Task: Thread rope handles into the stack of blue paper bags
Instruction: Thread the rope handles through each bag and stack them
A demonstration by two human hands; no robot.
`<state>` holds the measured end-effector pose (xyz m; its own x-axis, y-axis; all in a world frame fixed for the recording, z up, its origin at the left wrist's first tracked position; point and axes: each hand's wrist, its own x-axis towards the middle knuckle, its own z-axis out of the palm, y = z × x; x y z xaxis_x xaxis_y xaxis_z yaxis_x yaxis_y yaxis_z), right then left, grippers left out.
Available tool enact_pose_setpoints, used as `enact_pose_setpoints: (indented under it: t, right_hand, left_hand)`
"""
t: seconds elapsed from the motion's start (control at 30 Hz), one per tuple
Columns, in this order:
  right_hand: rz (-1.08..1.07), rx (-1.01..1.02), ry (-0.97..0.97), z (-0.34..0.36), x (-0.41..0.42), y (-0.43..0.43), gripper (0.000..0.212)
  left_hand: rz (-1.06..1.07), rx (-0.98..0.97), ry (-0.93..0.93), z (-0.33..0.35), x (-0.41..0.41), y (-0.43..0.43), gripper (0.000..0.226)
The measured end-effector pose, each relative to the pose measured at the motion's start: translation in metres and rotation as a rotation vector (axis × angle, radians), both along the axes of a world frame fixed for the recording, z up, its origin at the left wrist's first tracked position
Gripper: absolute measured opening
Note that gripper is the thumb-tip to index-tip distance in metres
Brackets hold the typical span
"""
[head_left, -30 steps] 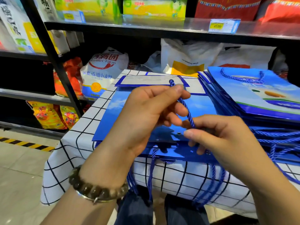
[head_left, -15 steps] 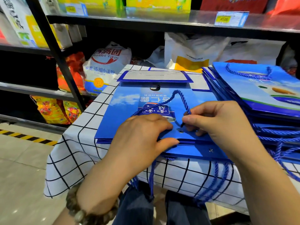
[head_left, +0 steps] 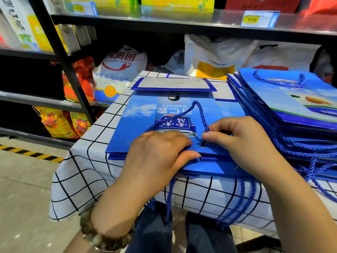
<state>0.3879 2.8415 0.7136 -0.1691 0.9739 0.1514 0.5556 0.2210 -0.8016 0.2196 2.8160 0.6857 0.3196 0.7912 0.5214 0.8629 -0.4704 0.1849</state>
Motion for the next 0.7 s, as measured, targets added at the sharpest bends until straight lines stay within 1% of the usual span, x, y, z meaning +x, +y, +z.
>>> enact_pose_setpoints:
  t: [0.2, 0.27, 0.33, 0.4, 0.43, 0.5, 0.53, 0.57, 0.7]
  right_hand:
    - [0.047, -0.004, -0.077, 0.0029, 0.0019, -0.0018, 0.021]
    - [0.056, 0.013, -0.121, 0.0009, -0.0002, -0.0017, 0.019]
    - [0.035, 0.025, -0.105, -0.0009, -0.0016, -0.0008, 0.014]
    - [0.028, 0.033, -0.052, -0.0021, -0.0016, -0.0007, 0.013]
    - [0.03, 0.04, -0.013, -0.0029, -0.0009, -0.0012, 0.018]
    - [0.038, 0.041, 0.1, -0.0035, -0.0001, -0.0042, 0.039]
    - [0.044, 0.043, 0.138, -0.004, 0.0009, -0.0056, 0.045]
    - [0.053, 0.057, 0.144, -0.004, 0.0013, -0.0068, 0.046]
    - [0.09, 0.096, 0.015, -0.001, 0.0046, -0.0065, 0.021]
  left_hand:
    - [0.003, 0.049, -0.017, -0.0013, 0.0004, 0.0018, 0.04]
    - [0.001, 0.06, -0.016, -0.0019, 0.0011, 0.002, 0.039]
    - [0.005, 0.067, -0.021, -0.0021, 0.0017, 0.002, 0.039]
    - [0.008, 0.077, -0.029, -0.002, 0.0016, 0.0017, 0.038]
    - [0.01, 0.082, -0.035, -0.0016, 0.0013, 0.0017, 0.038]
    - [0.011, 0.092, -0.042, -0.0005, 0.0007, 0.0019, 0.038]
    - [0.01, 0.096, -0.042, 0.0, 0.0009, 0.0019, 0.038]
    - [0.008, 0.099, -0.044, 0.0003, 0.0011, 0.0017, 0.038]
    - [0.003, 0.106, -0.063, 0.0016, 0.001, 0.0012, 0.037]
